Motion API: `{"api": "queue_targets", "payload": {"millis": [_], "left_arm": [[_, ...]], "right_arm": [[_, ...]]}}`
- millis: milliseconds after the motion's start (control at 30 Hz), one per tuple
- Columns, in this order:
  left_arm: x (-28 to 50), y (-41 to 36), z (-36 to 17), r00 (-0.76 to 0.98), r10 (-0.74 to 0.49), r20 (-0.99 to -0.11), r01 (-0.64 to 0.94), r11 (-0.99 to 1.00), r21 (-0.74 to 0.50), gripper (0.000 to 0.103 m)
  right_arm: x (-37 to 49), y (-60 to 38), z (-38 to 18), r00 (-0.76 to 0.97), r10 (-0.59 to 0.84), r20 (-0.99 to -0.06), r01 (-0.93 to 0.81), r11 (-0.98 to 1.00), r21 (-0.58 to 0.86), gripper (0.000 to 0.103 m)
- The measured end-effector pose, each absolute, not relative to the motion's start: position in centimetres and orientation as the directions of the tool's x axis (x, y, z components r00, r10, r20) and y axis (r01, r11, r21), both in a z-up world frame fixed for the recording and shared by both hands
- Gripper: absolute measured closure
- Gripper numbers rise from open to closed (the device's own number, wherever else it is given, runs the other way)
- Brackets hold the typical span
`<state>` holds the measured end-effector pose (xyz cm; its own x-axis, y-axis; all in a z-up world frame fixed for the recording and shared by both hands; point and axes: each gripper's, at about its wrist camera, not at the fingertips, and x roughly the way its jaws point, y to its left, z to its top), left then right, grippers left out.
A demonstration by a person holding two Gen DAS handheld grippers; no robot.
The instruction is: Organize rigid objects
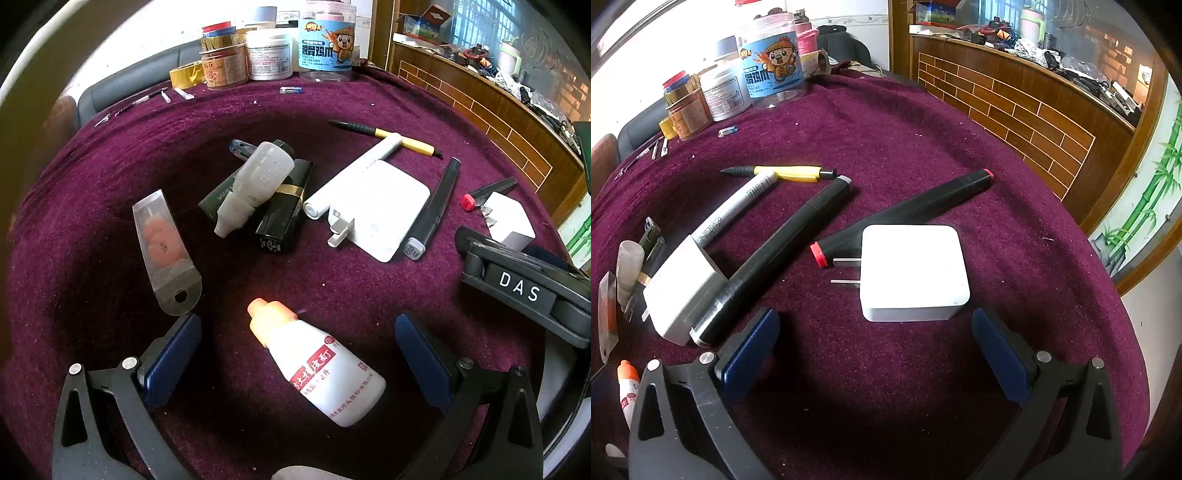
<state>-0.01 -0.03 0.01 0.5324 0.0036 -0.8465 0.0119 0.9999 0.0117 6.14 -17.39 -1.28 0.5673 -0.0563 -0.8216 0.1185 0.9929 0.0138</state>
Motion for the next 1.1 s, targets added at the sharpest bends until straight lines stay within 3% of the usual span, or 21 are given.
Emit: {"api": "queue_targets", "payload": {"millis": [1100], "left_arm": [[0.19, -0.48, -0.24, 0.532, 0.001, -0.847, 0.011, 1.0, 0.008, 0.001]], "right_arm": [[6.19, -17.36, -1.36, 0.569, -0.056, -0.82, 0.118, 0.993, 0.015, 0.0]]}}
